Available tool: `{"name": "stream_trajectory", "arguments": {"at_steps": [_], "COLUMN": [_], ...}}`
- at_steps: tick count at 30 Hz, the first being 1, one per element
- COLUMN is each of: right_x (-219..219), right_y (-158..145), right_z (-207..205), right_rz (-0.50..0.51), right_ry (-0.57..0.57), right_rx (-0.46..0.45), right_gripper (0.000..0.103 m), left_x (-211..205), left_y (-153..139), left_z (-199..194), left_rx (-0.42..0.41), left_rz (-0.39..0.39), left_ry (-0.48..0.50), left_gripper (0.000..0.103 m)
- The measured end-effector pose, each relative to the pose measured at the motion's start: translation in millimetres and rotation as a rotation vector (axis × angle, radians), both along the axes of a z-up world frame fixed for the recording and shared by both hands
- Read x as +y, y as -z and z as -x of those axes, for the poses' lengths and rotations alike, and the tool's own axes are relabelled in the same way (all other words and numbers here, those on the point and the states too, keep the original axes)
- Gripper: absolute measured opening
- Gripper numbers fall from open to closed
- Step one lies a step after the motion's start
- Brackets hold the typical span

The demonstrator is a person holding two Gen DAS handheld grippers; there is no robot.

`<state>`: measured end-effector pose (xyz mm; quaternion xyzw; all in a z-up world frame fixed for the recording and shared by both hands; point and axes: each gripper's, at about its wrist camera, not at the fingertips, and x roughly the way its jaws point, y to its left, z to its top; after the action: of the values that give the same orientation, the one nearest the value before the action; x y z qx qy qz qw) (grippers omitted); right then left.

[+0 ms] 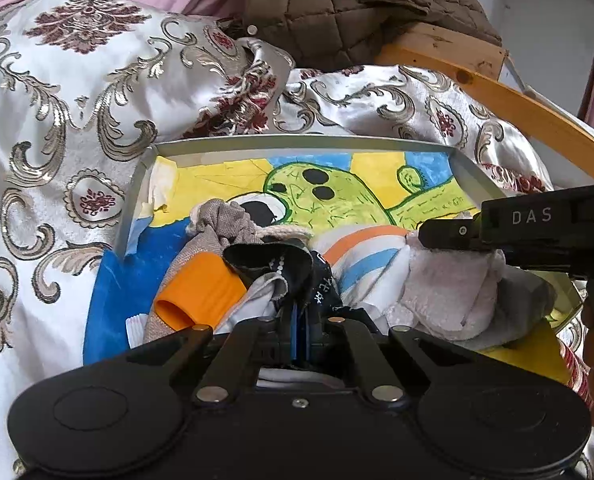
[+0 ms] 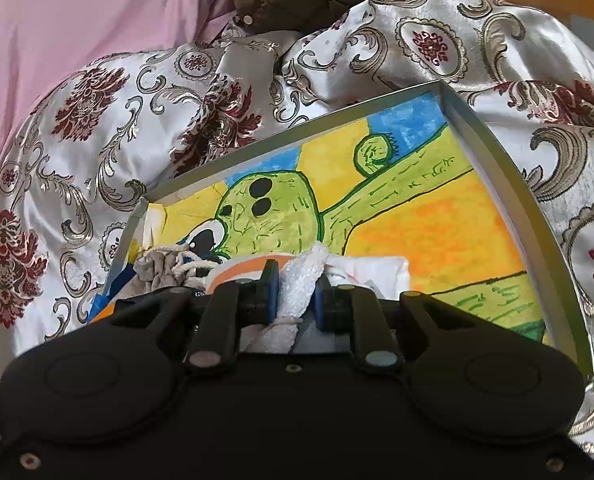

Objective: Organize soft objects
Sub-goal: 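Carry the pouch and tissue over the metal tray and lower them in, then open both tools to release the pouch and tissue into the tray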

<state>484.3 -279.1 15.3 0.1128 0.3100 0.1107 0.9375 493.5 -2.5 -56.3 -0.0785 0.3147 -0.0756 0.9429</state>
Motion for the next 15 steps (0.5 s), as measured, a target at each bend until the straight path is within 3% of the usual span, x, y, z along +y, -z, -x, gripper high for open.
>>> {"name": "stream_trajectory", "arguments": {"at_steps": [6, 8, 10, 13, 15], "right_x": [5.3, 8.2, 8.5, 4.5, 0.0], "right_y": [-20.6, -28.9, -36.2, -48.6, -57.2], "right_z": [12.6, 19.2, 26.3, 37.5, 43.8], "right_rz": [0.022, 0.049, 0.058, 0.062, 0.058], "right_ry": [-0.010, -0.025, -0.025, -0.010, 0.005], "right_rx": [-0.035, -0.049, -0.063, -0.094, -0.107], "right_gripper": [0.015, 0.021, 0.035, 0.044, 0.045], "left_x": [1.9, 2.7, 2.5, 2.0, 2.9], "left_y": [-13.3, -20.2, -26.6, -34.9, -40.1], "left_z": [6.8, 10.6, 14.1, 20.3, 24.9], "left_rx": [-0.013, -0.024, -0.034, -0.043, -0.049], "left_rz": [0.007, 0.016, 0.019, 0.014, 0.014], "left_ry": [-0.016, -0.024, -0.029, -0.045, -0.061], "left_gripper": [0.008, 0.018, 0.024, 0.039, 0.044]}}
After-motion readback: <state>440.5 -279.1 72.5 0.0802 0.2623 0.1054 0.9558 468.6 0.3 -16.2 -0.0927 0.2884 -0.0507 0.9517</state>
